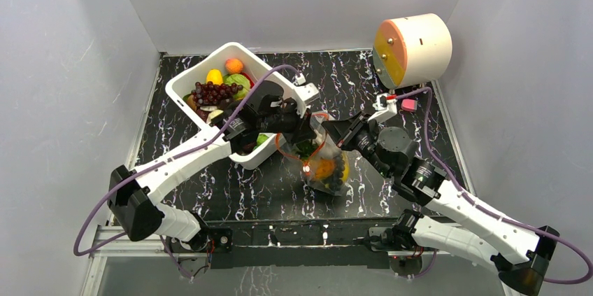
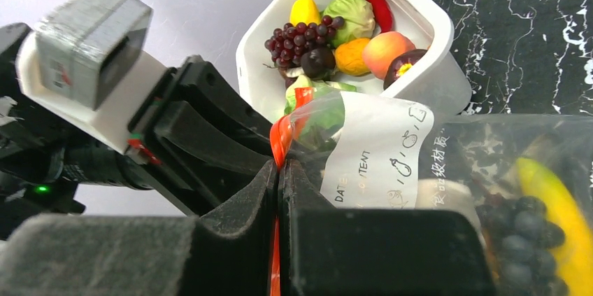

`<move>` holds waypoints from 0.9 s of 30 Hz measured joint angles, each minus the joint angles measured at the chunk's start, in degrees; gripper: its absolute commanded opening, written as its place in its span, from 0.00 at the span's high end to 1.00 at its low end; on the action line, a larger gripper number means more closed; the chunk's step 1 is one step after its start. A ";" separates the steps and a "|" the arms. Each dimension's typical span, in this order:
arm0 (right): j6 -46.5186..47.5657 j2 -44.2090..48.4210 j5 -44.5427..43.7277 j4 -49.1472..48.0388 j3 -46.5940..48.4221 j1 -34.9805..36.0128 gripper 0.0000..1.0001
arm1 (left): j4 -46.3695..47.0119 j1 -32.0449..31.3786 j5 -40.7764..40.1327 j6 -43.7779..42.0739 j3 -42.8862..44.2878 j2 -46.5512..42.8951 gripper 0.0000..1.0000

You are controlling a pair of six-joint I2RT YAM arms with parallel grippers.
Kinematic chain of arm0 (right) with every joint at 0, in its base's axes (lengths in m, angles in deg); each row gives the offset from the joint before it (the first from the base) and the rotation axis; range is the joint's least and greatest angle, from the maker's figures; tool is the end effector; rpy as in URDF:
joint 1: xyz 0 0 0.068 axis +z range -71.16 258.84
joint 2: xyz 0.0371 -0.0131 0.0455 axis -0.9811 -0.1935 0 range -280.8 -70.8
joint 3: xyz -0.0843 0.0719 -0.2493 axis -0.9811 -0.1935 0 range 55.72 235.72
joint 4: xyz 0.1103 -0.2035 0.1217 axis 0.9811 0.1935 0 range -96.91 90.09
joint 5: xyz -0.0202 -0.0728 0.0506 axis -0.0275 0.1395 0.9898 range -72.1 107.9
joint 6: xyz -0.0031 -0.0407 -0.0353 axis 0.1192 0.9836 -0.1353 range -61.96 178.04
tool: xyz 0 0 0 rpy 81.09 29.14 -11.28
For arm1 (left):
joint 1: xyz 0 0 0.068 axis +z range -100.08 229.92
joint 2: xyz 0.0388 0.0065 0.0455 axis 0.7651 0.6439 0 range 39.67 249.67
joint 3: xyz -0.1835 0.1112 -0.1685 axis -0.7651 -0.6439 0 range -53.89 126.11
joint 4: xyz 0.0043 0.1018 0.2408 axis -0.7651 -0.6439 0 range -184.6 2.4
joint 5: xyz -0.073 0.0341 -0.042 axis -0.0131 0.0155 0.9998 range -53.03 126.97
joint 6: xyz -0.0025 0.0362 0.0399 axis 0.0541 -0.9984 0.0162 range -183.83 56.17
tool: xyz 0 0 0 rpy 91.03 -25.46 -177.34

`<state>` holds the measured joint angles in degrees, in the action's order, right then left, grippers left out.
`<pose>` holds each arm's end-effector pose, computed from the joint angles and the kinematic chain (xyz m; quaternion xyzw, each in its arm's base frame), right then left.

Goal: Place the food in the zip-top bag and seal the zipper
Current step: Place the fake vegetable in the zipper food storage bag.

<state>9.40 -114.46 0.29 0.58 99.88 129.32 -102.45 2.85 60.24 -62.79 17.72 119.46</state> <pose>0.1233 0.1326 0.3448 0.0895 0.7416 0.4240 0.5121 0.2093 -0.2457 0.3562 0.4217 0.7084 -0.3739 0.4249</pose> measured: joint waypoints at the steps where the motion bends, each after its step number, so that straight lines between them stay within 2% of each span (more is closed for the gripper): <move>1: -0.17 -0.26 0.11 -0.17 0.00 0.00 1.00 | 0.39 0.00 0.09 0.48 -0.72 -0.11 0.99; 5: -1.01 -0.94 0.70 -0.63 -0.02 0.00 1.00 | 1.29 -0.09 -0.37 2.03 -2.43 -0.33 0.79; 13: -1.27 -0.68 0.96 -1.53 -0.02 0.00 1.00 | 2.71 -0.20 -1.38 3.39 -2.43 -1.68 0.50; 21: -1.14 0.39 0.57 -1.49 -0.09 0.00 1.00 | 2.34 -0.31 -4.26 5.16 -2.40 -6.03 0.41; 27: -0.87 1.49 0.13 -1.22 -1.90 0.00 1.00 | 1.25 -0.31 -6.34 7.26 -2.40 -10.32 0.46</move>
<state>8.52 -112.97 0.42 -0.64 97.98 129.32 -101.21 2.54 53.90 -55.54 15.32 109.14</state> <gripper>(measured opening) 0.009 0.566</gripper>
